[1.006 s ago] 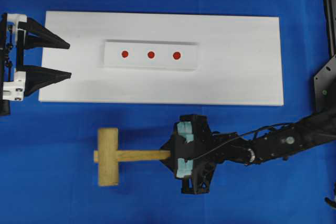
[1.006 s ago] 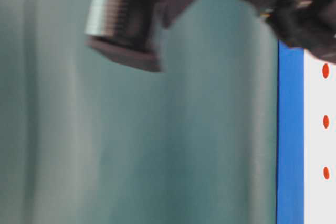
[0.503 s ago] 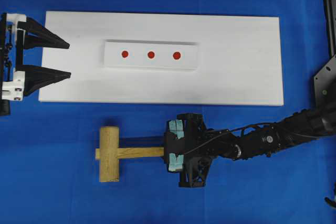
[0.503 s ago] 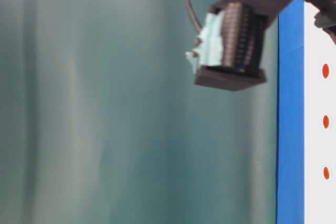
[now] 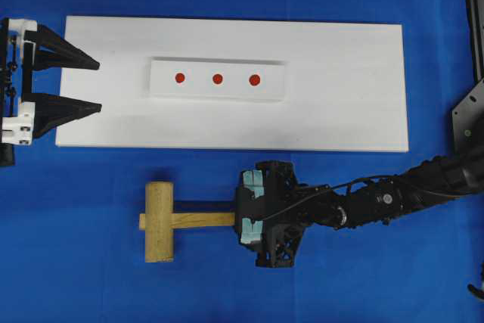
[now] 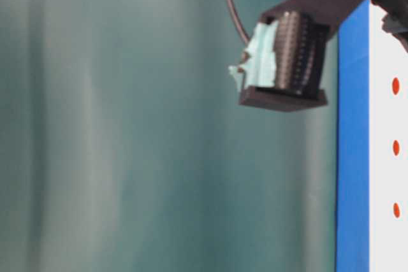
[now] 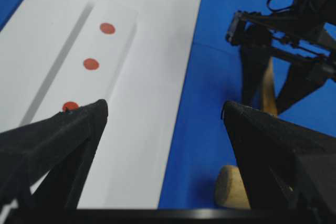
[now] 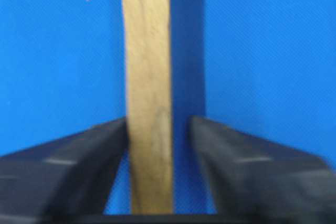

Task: Hit the mark with a hammer.
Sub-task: 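Open the right gripper to release the mallet handle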

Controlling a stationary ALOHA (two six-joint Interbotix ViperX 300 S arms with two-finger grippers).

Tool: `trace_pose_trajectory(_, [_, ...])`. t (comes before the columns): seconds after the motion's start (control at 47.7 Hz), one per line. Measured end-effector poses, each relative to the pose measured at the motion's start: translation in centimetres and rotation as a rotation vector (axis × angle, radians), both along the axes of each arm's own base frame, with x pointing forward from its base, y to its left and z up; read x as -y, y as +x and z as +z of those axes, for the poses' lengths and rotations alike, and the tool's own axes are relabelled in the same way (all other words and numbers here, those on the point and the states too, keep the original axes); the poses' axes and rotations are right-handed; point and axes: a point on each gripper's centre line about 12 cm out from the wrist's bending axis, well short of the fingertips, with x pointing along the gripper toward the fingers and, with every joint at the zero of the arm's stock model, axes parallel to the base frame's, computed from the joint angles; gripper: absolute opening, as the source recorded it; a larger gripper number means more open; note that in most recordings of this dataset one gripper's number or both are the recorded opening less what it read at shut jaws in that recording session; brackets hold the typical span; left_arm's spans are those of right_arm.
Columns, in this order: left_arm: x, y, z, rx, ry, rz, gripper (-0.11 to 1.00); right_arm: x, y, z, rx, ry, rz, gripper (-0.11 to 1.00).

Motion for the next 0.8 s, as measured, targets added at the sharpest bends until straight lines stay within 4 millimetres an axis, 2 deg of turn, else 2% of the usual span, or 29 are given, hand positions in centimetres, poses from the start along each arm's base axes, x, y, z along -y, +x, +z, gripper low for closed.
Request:
trace_pose_trajectory(0.084, [0.0, 0.0, 0.0, 0.000, 0.000, 0.000, 0.88, 0.2, 0.0, -0.1, 0.000, -0.006, -0.007, 0.89])
trace_pose_trajectory(0.126, [0.0, 0.0, 0.0, 0.000, 0.000, 0.000, 0.88, 0.2, 0.0, 0.0, 0.002, -0.008, -0.009, 0.94])
trace_pose_trajectory(0.23, [0.0, 0.0, 0.0, 0.000, 0.001, -0.001, 0.88, 0.2, 0.0, 0.0, 0.003, -0.010, -0.009, 0.87])
trace_pose_trajectory(0.356, [0.0, 0.0, 0.0, 0.000, 0.000, 0.000, 0.88, 0.2, 0.1, 0.7, 0.017, -0.007, -0.010, 0.87])
trace_pose_trajectory(0.503, [0.0, 0.0, 0.0, 0.000, 0.000, 0.000, 0.88, 0.2, 0.1, 3.3, 0.073, 0.011, -0.005, 0.87])
trace_pose_trajectory(0.796, [0.0, 0.0, 0.0, 0.003, 0.000, 0.000, 0.88, 0.4, -1.4, 7.5, 0.155, 0.044, 0.000, 0.87])
